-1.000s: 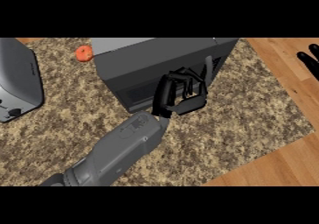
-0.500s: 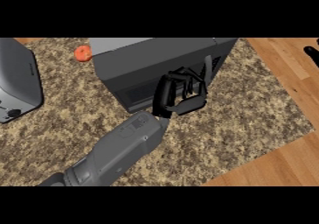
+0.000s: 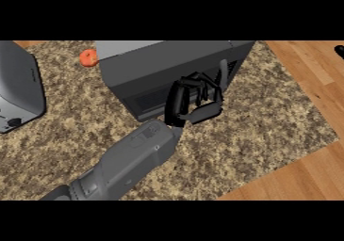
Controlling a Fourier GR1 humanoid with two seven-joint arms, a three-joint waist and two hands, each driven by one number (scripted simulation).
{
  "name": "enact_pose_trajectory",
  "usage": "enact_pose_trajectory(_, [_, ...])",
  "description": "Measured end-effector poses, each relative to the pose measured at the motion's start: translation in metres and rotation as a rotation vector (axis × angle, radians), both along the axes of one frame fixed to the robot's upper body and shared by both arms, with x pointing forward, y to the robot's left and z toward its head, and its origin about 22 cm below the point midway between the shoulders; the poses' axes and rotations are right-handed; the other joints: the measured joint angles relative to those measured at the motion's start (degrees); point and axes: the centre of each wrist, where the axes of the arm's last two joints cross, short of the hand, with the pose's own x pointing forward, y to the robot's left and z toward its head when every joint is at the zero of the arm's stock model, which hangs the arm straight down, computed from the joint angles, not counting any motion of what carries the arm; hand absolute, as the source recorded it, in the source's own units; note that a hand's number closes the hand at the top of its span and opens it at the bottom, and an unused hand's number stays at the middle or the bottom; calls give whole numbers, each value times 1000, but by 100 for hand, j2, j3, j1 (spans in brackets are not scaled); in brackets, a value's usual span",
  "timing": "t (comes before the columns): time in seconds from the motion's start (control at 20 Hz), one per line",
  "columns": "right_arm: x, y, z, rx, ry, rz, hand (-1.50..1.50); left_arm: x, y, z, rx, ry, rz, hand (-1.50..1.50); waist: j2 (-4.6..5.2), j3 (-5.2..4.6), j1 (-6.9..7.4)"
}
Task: Pick up the milk, place it into the microwave and close the microwave
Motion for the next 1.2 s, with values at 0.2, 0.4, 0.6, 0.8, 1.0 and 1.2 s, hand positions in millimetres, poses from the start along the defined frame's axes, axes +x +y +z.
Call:
enact_pose_trajectory(0.2, [2, 3, 3, -2, -2, 41, -150, 0, -1, 0, -2, -8, -10, 150, 13, 0, 23])
enact_pose_trajectory(0.4, [2, 4, 5, -4, 2, 76, -150, 0, -1, -1, -7, -12, -7, 150, 11, 1, 16])
enact_pose_trajectory(0.6, [2, 3, 6, -8, 7, 98, -150, 0, -1, -1, -12, -21, 0, 150, 15, 2, -3])
enact_pose_trajectory(0.8, [2, 2, 8, -15, 12, 114, -150, 1, -1, -2, -19, -25, 4, 150, 19, 4, -17])
enact_pose_trajectory(1.0, [2, 1, 12, -17, 7, 122, -150, 1, 0, -3, -18, -32, 9, 150, 17, 5, -36])
enact_pose_trajectory(1.2, [2, -1, 17, -26, 3, 134, -150, 1, -1, -3, -22, -31, 9, 150, 16, 6, -33])
